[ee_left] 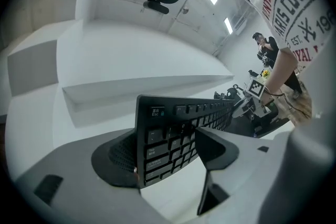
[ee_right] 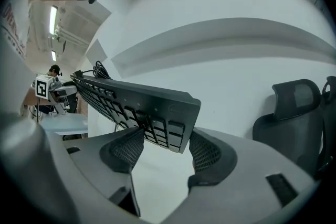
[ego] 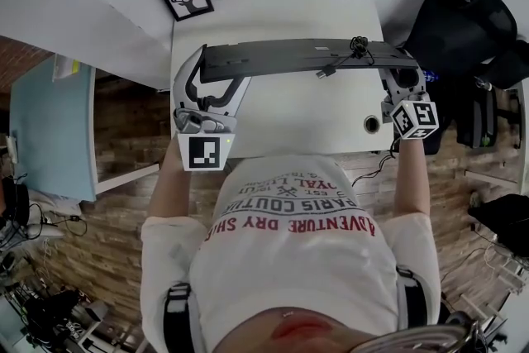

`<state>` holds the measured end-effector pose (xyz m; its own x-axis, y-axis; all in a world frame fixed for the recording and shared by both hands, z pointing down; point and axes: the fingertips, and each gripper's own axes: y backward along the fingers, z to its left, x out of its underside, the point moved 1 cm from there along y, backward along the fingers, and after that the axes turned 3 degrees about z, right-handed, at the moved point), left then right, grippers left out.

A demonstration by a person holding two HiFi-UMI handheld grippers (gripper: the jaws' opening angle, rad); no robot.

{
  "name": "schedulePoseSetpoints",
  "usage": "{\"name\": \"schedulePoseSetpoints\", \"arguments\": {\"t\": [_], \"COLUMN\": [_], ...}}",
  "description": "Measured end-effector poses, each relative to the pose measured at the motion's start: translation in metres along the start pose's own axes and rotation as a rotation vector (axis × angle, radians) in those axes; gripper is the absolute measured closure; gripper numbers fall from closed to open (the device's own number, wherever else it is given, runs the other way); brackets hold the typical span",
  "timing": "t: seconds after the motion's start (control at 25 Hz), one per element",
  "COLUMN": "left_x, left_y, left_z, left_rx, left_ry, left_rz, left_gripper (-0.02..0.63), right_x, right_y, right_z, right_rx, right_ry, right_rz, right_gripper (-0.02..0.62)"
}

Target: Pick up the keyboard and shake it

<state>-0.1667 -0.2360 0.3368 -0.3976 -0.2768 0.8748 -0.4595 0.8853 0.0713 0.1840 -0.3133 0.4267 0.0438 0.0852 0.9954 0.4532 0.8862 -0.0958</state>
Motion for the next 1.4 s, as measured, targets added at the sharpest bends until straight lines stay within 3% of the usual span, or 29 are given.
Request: {"name": "schedulePoseSetpoints", "arguments": {"t": [0.28, 0.4, 0.56, 0.68, 0.92, 1.16, 1.4], "left_x": [0.010, 0.015, 0.040, 0.061, 0.090, 0.107, 0.116], "left_y": [0.002, 0.000, 0.000, 0.001, 0.008, 0.016, 0.025], "left_z": [0.009, 0.023, 0.046, 0.059, 0.078, 0.091, 0.086], "left_rx": [0.045, 0.015, 0.063, 0.098, 0.138, 0.168, 0.228], "left_ry": [-0.044, 0.201, 0.301, 0.421, 0.589, 0.658, 0.648], "left_rz": [0.042, 0.027, 0.099, 0.148, 0.148, 0.071, 0.059], "left_gripper": [0.275, 0.275, 0.275, 0.274, 0.272, 0.270, 0.270], "right_x": [0.003, -0.001, -0.013, -0.027, -0.065, -0.107, -0.099], "right_y": [-0.004, -0.005, -0.005, -0.003, -0.004, -0.001, 0.010], "right_z": [0.012, 0.021, 0.044, 0.061, 0.091, 0.127, 0.133], "right_rx": [-0.007, -0.028, -0.073, -0.100, -0.088, -0.071, 0.003], "right_ry": [0.010, 0.032, 0.081, 0.125, 0.289, 0.421, 0.600], "right_rz": [0.031, 0.056, 0.058, 0.035, -0.054, -0.250, -0.261], "right_gripper": [0.311, 0.311, 0.313, 0.318, 0.325, 0.327, 0.328]}}
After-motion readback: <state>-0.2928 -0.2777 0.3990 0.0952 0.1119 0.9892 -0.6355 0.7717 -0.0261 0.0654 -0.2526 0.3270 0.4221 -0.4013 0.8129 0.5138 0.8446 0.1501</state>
